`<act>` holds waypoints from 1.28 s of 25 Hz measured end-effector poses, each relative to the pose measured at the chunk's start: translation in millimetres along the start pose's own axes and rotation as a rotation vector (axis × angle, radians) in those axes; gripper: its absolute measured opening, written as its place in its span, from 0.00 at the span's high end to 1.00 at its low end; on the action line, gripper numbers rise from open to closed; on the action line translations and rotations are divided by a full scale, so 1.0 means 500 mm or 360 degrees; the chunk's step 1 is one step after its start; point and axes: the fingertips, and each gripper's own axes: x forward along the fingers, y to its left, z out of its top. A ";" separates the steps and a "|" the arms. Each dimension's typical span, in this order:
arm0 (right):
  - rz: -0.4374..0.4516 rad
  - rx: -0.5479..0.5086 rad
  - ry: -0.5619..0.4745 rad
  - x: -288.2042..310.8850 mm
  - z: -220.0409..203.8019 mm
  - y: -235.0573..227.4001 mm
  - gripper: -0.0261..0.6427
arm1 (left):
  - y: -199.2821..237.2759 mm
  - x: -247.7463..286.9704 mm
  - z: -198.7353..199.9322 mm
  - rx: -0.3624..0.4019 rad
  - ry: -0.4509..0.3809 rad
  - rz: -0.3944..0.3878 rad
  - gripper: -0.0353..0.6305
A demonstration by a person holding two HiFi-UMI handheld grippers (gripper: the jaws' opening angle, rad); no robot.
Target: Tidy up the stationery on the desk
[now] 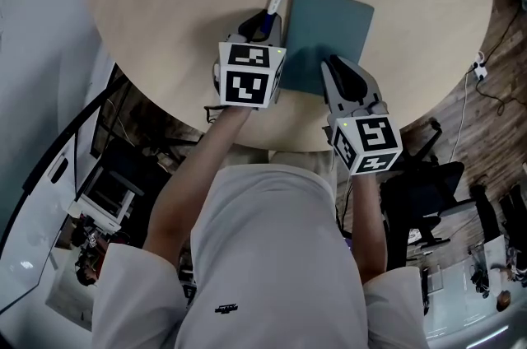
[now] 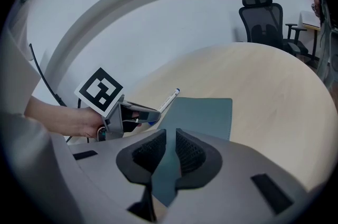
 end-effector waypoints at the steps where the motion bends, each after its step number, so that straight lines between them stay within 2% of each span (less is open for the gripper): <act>1: -0.0001 0.0002 0.0003 0.000 -0.001 -0.001 0.84 | -0.002 0.000 0.000 -0.0007 -0.0001 -0.0006 0.83; 12: -0.0005 -0.0013 -0.0009 -0.008 -0.006 0.020 0.84 | -0.002 -0.043 -0.005 -0.0098 -0.0074 -0.0023 0.83; 24: -0.0059 -0.0003 -0.0019 -0.029 -0.027 0.045 0.84 | -0.016 -0.092 -0.095 -0.0325 -0.0025 -0.0098 0.83; 32: -0.0097 0.0030 -0.0018 -0.032 -0.048 0.057 0.84 | -0.070 -0.083 -0.137 -0.0443 0.0028 -0.0267 0.83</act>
